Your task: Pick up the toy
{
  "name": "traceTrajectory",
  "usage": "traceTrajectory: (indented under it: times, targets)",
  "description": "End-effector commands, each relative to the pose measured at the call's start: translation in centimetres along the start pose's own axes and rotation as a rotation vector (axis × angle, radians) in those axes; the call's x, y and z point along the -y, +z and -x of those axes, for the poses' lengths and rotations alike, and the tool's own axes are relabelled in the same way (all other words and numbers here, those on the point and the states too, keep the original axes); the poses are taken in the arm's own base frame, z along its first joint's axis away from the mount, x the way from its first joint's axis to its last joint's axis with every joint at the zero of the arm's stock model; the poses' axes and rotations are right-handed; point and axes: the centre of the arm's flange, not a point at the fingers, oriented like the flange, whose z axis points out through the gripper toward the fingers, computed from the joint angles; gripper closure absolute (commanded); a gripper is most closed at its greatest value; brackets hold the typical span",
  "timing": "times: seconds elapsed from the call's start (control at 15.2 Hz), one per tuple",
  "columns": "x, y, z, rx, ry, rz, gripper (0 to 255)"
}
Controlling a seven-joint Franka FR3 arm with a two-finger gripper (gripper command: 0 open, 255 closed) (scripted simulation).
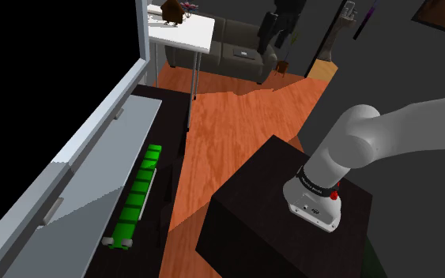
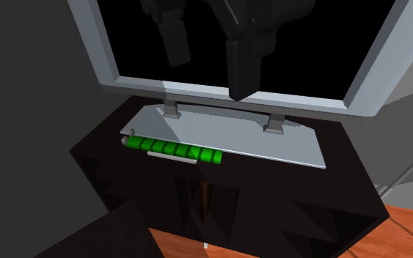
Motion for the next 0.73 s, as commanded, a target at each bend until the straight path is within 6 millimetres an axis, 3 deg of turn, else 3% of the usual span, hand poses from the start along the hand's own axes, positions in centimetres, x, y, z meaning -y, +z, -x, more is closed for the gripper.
traceTrajectory:
  times: [0.0, 0.66]
  targets:
    - [0.0, 0.0, 0.0, 0.000, 0.000, 0.000, 0]
    - [9.7, 8.9, 0.6, 0.033, 0.186, 0.004, 0]
